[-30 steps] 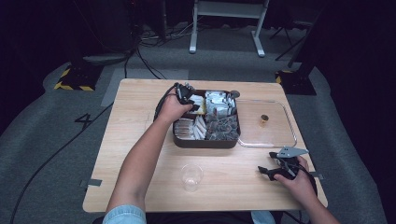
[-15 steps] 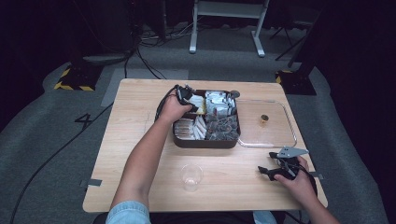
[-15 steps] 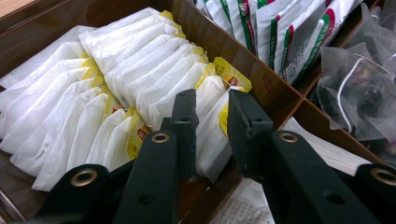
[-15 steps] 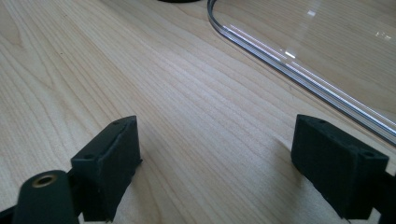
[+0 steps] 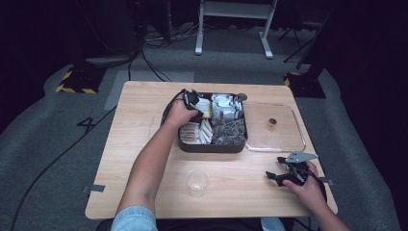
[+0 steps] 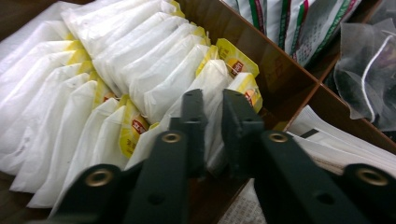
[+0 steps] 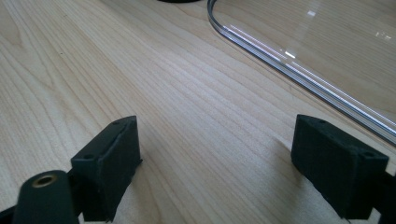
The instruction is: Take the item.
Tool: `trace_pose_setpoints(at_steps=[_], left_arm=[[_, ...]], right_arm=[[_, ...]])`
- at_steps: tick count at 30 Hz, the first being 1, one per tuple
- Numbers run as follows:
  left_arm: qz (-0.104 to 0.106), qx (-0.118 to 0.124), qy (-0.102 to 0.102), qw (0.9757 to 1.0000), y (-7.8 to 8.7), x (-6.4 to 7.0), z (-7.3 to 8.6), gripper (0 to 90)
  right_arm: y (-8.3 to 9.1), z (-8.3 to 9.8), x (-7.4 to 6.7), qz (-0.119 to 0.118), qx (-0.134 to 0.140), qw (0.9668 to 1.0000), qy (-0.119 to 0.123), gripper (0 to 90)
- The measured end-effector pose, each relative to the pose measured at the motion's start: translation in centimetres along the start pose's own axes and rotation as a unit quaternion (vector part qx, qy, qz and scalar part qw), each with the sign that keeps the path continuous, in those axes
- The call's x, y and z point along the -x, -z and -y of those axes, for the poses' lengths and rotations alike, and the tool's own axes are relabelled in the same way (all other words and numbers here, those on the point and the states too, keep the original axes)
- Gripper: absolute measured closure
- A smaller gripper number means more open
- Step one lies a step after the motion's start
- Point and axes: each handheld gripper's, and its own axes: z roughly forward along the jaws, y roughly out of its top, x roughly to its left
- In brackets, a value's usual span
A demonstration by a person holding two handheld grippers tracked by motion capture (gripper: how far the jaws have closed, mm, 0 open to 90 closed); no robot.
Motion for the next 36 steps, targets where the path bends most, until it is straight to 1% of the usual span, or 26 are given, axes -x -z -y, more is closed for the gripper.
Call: trace_pose_setpoints(at_steps=[1, 2, 3, 4, 5, 9, 11, 13, 15, 18, 24, 25, 26, 27, 28, 31, 32, 33, 34, 36], left_arm=[[0.001, 0.0, 0.001, 1.0, 0.1, 0.1, 0.0, 89.5], [0.004, 0.004, -0.004, 1.0, 0.1, 0.1, -0.1, 89.9], [0.004, 0.004, -0.004, 1.0, 0.1, 0.1, -0.1, 90.0], [0.006, 0.006, -0.013, 0.9999, 0.4, 0.2, -0.1, 90.0], [0.007, 0.007, -0.015, 0.9998, 0.5, 0.2, -0.2, 90.0], [0.004, 0.015, -0.021, 0.9996, 1.1, 0.4, -0.3, 90.0], [0.001, 0.023, -0.025, 0.9994, 1.6, 0.5, -0.4, 90.0], [0.005, 0.031, -0.024, 0.9992, 2.5, 0.6, -0.5, 90.0], [0.002, 0.039, -0.03, 0.9988, 3.1, 0.8, -0.6, 90.0], [0.004, 0.047, -0.034, 0.9983, 3.9, 1.1, -0.7, 90.0], [0.003, 0.06, -0.047, 0.9971, 5.7, 2.2, -0.9, 90.0], [0.003, 0.06, -0.047, 0.9971, 5.7, 2.2, -0.9, 90.0], [0.005, 0.065, -0.052, 0.9965, 6.4, 2.6, -1.0, 90.0], [0.005, 0.065, -0.052, 0.9965, 6.4, 2.6, -1.0, 90.0], [0.006, 0.073, -0.057, 0.9957, 7.2, 3.0, -1.0, 90.0], [0.01, 0.084, -0.062, 0.9944, 8.3, 3.8, -0.8, 90.0], [0.01, 0.084, -0.062, 0.9944, 8.3, 3.8, -0.8, 90.0], [0.011, 0.088, -0.067, 0.9938, 9.1, 4.3, -0.6, 90.0], [0.011, 0.088, -0.067, 0.9938, 9.1, 4.3, -0.6, 90.0], [0.013, 0.092, -0.073, 0.9931, 9.7, 4.8, -0.3, 90.0]], right_arm=[[0.0, 0.0, 0.0, 0.0, 0.0, 1.0, 0.0, 15.6], [0.0, 0.0, 0.0, 0.0, 0.0, 1.0, 0.0, 15.7], [0.0, 0.0, 0.0, 0.0, 0.0, 1.0, 0.0, 15.7], [0.0, 0.0, 0.0, 0.0, 0.0, 1.0, 0.0, 15.7], [0.0, 0.0, 0.0, 0.0, 0.0, 1.0, 0.0, 15.7], [0.0, 0.0, 0.0, 0.0, 0.0, 1.0, 0.0, 15.7], [0.0, 0.0, 0.0, 0.0, 0.0, 1.0, 0.0, 15.7], [0.0, 0.0, 0.0, 0.0, 0.0, 1.0, 0.0, 15.6], [0.0, 0.0, 0.0, 0.0, 0.0, 1.0, 0.0, 15.6], [0.0, 0.0, 0.0, 0.0, 0.0, 1.0, 0.0, 15.6], [0.0, 0.0, 0.0, 0.0, 0.0, 1.0, 0.0, 15.6], [0.0, 0.0, 0.0, 0.0, 0.0, 1.0, 0.0, 15.6], [0.0, 0.0, 0.0, 0.0, 0.0, 1.0, 0.0, 15.6], [0.0, 0.0, 0.0, 0.0, 0.0, 1.0, 0.0, 15.6], [0.0, 0.0, 0.0, 0.0, 0.0, 1.0, 0.0, 15.7], [0.0, 0.0, 0.0, 0.0, 0.0, 1.0, 0.0, 15.7], [0.0, 0.0, 0.0, 0.0, 0.0, 1.0, 0.0, 15.7], [0.0, 0.0, 0.0, 0.0, 0.0, 1.0, 0.001, 15.7], [0.0, 0.0, 0.0, 0.0, 0.0, 1.0, 0.001, 15.7], [0.0, 0.0, 0.0, 0.0, 0.0, 1.0, 0.0, 15.7]])
